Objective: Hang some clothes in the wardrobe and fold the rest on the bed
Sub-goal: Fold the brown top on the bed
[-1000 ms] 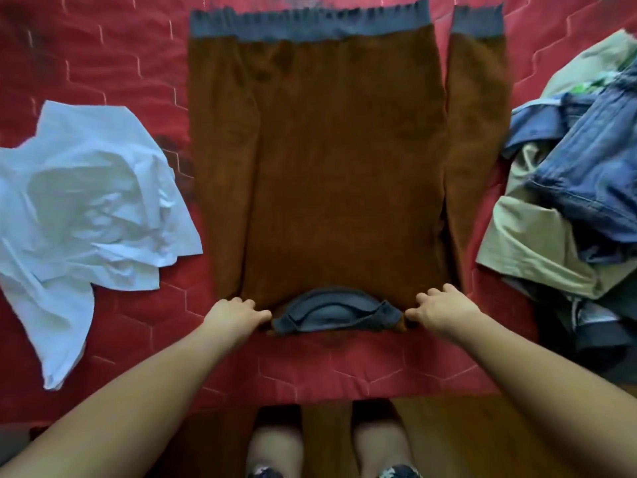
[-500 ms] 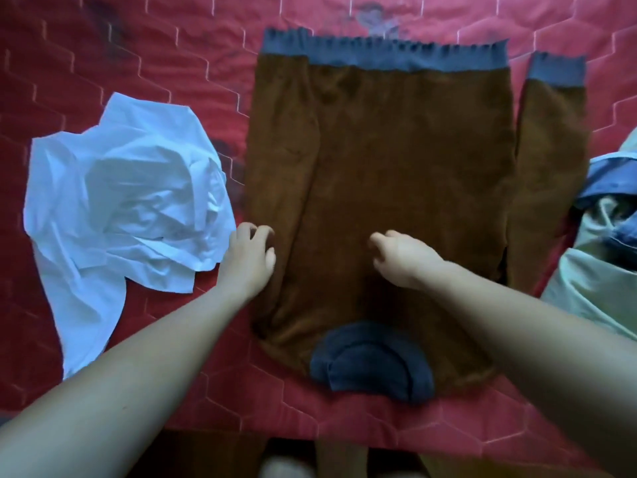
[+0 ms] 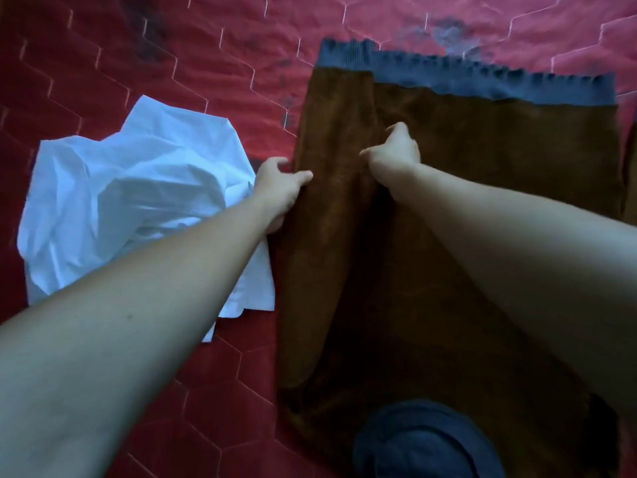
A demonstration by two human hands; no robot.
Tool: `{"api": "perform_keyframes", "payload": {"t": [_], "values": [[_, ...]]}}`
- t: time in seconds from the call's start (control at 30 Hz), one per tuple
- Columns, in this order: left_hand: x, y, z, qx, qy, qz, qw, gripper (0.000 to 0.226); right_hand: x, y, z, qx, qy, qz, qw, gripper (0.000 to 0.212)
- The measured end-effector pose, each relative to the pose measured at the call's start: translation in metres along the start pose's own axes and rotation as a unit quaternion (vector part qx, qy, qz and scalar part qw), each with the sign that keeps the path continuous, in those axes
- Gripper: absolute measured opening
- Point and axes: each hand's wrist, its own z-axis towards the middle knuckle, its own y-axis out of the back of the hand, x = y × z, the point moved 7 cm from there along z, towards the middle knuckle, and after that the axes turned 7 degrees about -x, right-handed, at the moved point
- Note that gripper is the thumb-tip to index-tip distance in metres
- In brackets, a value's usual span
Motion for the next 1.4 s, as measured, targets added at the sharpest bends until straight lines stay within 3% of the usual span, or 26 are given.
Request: {"api": "perform_keyframes", "payload": {"t": [0.07, 0.2, 0.3, 0.37, 0.43, 0.53, 0.57, 0.63, 0.7, 0.77, 0.83, 0.9, 0.97, 1.03, 1.1, 1.13, 1.23, 1.4], "values": [[-0.023, -0.011, -0.008, 0.056, -0.061, 0.0, 0.997, 0.035, 0.006, 0.001, 0.005, 0.002, 0.036, 0.011, 0.999, 0.045], [-0.066, -0.069, -0.068, 0.228, -0.233, 0.11, 0.939, 0.052, 0.032, 0.021, 0.004, 0.032, 0.057, 0.122, 0.99, 0.056], [-0.055, -0.113, -0.115, 0.351, -0.31, 0.26, 0.845, 0.057, 0.019, 0.05, 0.008, -0.005, 0.098, -0.022, 0.995, 0.025], [-0.039, -0.121, -0.126, 0.366, -0.339, 0.337, 0.799, 0.046, -0.015, 0.077, 0.009, -0.071, 0.083, -0.087, 0.99, 0.024], [-0.032, -0.114, -0.12, 0.3, -0.356, 0.351, 0.812, 0.037, -0.062, 0.106, 0.01, -0.121, -0.002, -0.057, 0.991, 0.03], [-0.029, -0.094, -0.095, 0.151, -0.345, 0.307, 0.874, 0.032, -0.119, 0.137, 0.014, -0.156, -0.114, -0.065, 0.979, 0.042], [-0.025, -0.09, -0.085, 0.139, -0.31, 0.286, 0.896, 0.035, -0.121, 0.141, 0.016, -0.161, -0.086, -0.073, 0.981, 0.049], [-0.015, -0.088, -0.07, 0.151, -0.239, 0.252, 0.926, 0.048, -0.103, 0.133, 0.015, -0.133, 0.051, -0.103, 0.985, 0.071], [-0.012, -0.087, -0.06, 0.123, -0.225, 0.269, 0.928, 0.059, -0.08, 0.11, 0.01, -0.074, 0.175, -0.225, 0.956, 0.085], [-0.012, -0.086, -0.055, 0.083, -0.229, 0.308, 0.92, 0.056, -0.067, 0.099, 0.012, -0.072, 0.215, -0.308, 0.924, 0.075], [-0.013, -0.088, -0.052, 0.09, -0.213, 0.316, 0.92, 0.035, -0.053, 0.104, 0.019, -0.117, 0.229, -0.277, 0.926, 0.048], [-0.013, -0.092, -0.051, 0.122, -0.193, 0.304, 0.925, 0.007, -0.046, 0.111, 0.031, -0.135, 0.159, -0.124, 0.97, 0.024], [-0.014, -0.09, -0.049, 0.146, -0.178, 0.248, 0.941, 0.005, -0.038, 0.119, 0.046, -0.158, 0.047, 0.063, 0.984, 0.019], [-0.019, -0.079, -0.044, 0.146, -0.167, 0.156, 0.963, 0.006, -0.024, 0.126, 0.064, -0.165, -0.034, 0.258, 0.951, 0.021], [-0.018, -0.064, -0.037, 0.13, -0.14, 0.097, 0.977, 0.002, -0.012, 0.123, 0.079, -0.117, -0.091, 0.395, 0.907, 0.021], [-0.014, -0.059, -0.034, 0.128, -0.123, 0.096, 0.979, 0.005, -0.01, 0.118, 0.084, -0.079, -0.111, 0.4, 0.907, 0.021], [0.005, -0.05, -0.03, 0.181, -0.065, 0.139, 0.971, 0.011, -0.027, 0.096, 0.071, 0.039, -0.186, 0.241, 0.952, 0.023], [0.031, -0.034, -0.042, 0.277, 0.002, 0.172, 0.945, 0.012, -0.085, 0.06, 0.0, 0.132, -0.233, 0.148, 0.952, 0.037]]}}
